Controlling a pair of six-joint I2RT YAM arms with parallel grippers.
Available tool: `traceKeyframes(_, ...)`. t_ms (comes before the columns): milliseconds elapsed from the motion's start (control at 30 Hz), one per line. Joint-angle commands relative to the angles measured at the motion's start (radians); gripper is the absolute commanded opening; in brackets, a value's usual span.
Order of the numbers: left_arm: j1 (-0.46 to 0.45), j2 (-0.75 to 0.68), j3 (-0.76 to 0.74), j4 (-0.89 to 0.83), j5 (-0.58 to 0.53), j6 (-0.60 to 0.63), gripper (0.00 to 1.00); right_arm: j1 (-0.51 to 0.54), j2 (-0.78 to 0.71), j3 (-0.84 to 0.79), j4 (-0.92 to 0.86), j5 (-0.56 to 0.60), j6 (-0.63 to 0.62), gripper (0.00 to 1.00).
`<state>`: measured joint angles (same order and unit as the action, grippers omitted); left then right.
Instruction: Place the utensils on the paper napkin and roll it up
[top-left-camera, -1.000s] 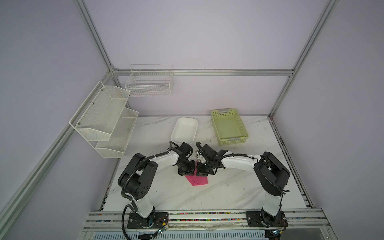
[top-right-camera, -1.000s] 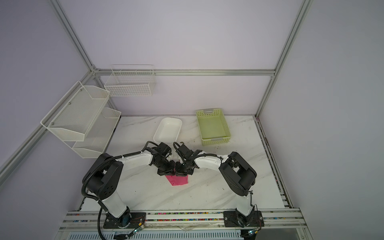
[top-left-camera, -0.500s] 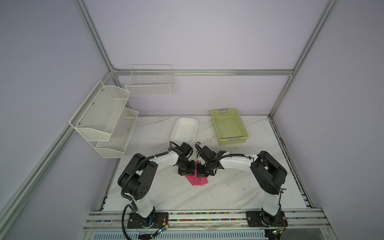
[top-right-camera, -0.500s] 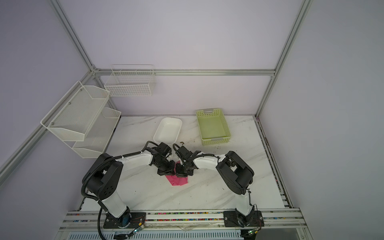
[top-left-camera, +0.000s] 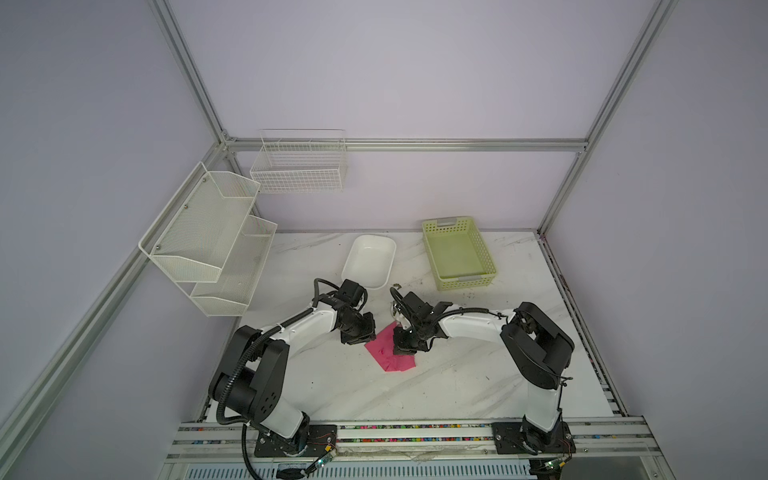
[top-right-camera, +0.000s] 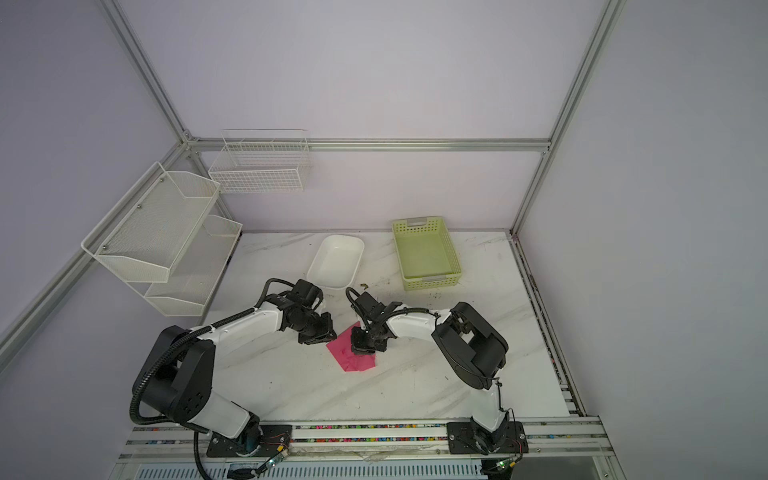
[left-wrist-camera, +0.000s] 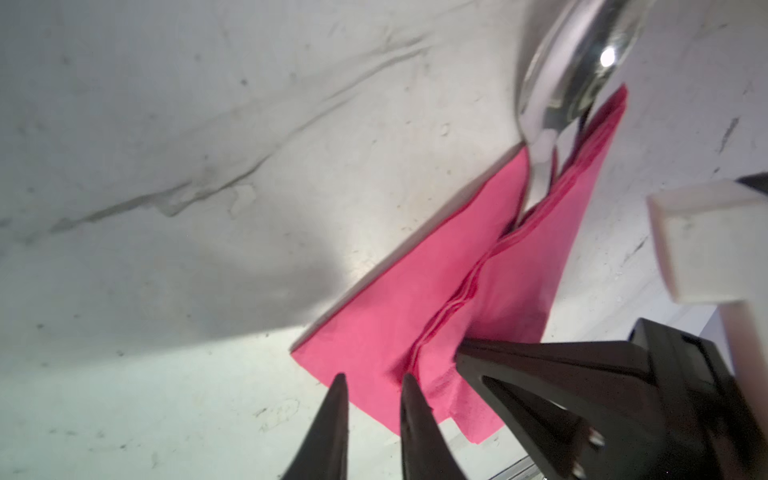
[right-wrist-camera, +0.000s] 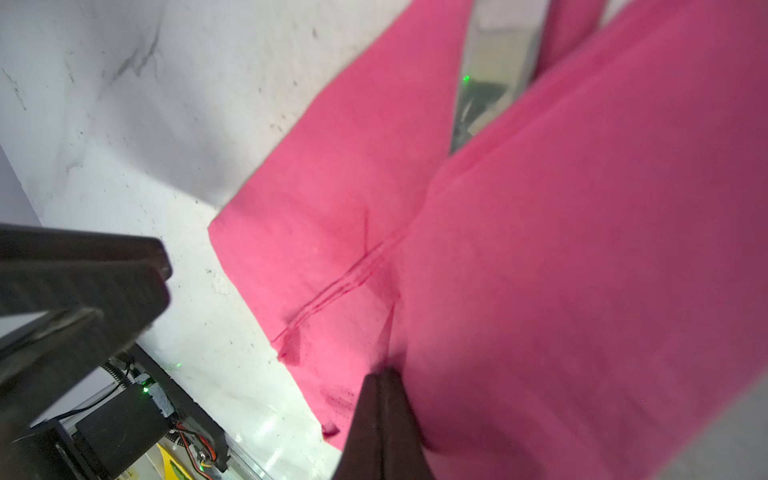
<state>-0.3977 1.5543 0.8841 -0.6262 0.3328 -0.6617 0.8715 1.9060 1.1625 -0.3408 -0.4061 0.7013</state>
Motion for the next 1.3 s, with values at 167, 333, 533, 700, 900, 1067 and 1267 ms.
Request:
traceKeyframes(167, 0.03, -0.035, -0.12, 0.079, 0.081, 0.01, 0.45, 0.011, 0.031, -0.026, -0.053, 0.035, -0.005, 0.0)
traceKeyframes(333, 0.033, -0.006, -0.174, 0.182, 0.174, 0.004, 0.5, 0.01, 0.036, -0.02, -0.055, 0.034, -0.007, 0.0)
traceKeyframes(533, 0.033, 0.023, -0.238, 0.358, 0.312, -0.039, 0.52, 0.01, 0.038, -0.017, -0.052, 0.03, -0.006, 0.0)
traceKeyframes(700, 0.033, -0.005, -0.276, 0.463, 0.377, -0.09, 0.54, 0.01, 0.04, -0.021, -0.049, 0.028, -0.003, 0.0)
traceKeyframes(900, 0.032, -0.075, -0.341, 0.515, 0.394, -0.136, 0.55, 0.01, 0.041, -0.02, -0.047, 0.023, -0.007, 0.0)
traceKeyframes(1067, 0.021, -0.094, -0.378, 0.543, 0.378, -0.158, 0.52, 0.011, 0.044, -0.02, -0.043, 0.017, -0.006, 0.0)
traceKeyframes(1267, -0.017, -0.069, -0.413, 0.673, 0.378, -0.234, 0.49, 0.01, 0.046, -0.015, -0.044, 0.016, -0.012, 0.0)
